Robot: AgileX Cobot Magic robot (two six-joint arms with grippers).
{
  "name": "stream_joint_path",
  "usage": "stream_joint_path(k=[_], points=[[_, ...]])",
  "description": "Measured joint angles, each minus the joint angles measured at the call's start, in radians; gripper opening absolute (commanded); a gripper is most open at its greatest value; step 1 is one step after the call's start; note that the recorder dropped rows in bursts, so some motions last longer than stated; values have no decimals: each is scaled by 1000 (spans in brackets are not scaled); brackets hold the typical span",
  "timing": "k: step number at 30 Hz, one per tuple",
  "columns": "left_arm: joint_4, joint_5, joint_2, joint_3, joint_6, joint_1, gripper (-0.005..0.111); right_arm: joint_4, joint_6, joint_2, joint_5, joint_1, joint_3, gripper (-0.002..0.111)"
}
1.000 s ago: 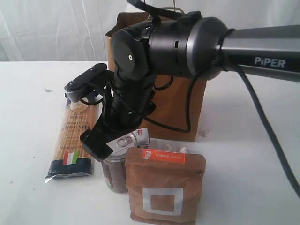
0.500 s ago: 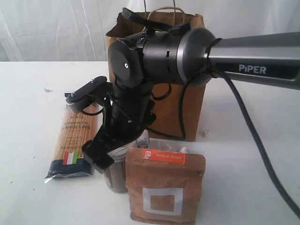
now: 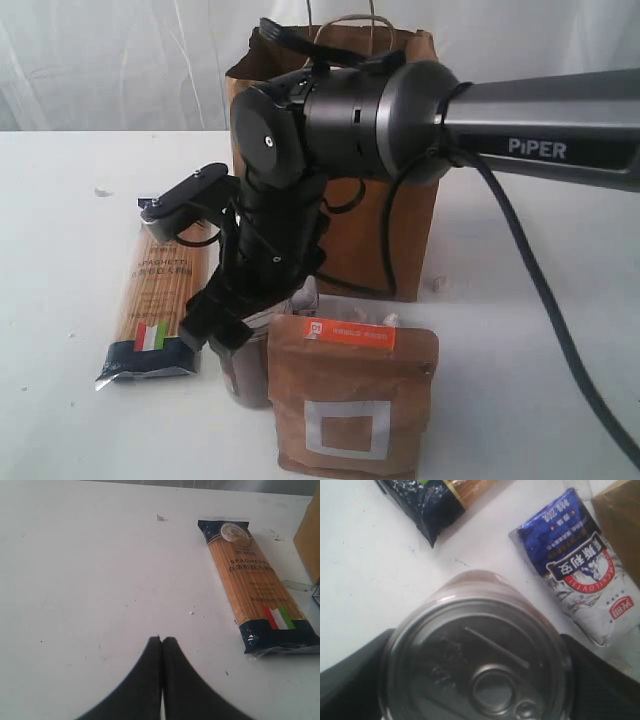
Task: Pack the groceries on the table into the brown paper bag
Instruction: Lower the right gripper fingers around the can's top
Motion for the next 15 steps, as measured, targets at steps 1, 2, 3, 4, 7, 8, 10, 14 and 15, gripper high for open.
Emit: stream_joint_path(k=[1, 2, 3, 4, 7, 8, 10, 14, 15], points=[[0, 0, 0, 0, 0, 0, 0, 4, 0, 0, -8, 0, 0, 76], [0, 0, 0, 0, 0, 0, 0, 6, 0, 0, -15, 0, 0, 76], [0, 0, 0, 0, 0, 0, 0, 6, 0, 0, -20, 0, 0, 75], [0, 0, 0, 0, 0, 0, 0, 6, 0, 0, -22, 0, 0, 74], [0, 0, 0, 0, 0, 0, 0, 8, 0, 0, -22, 0, 0, 70], [0, 0, 0, 0, 0, 0, 0, 8, 0, 0, -22, 0, 0, 68], [0, 0, 0, 0, 0, 0, 0, 8, 0, 0, -15, 0, 0, 66], [0, 0, 0, 0, 0, 0, 0, 8, -2, 0, 2, 0, 0, 48], [0, 0, 0, 0, 0, 0, 0, 8, -2, 0, 5, 0, 0, 41]])
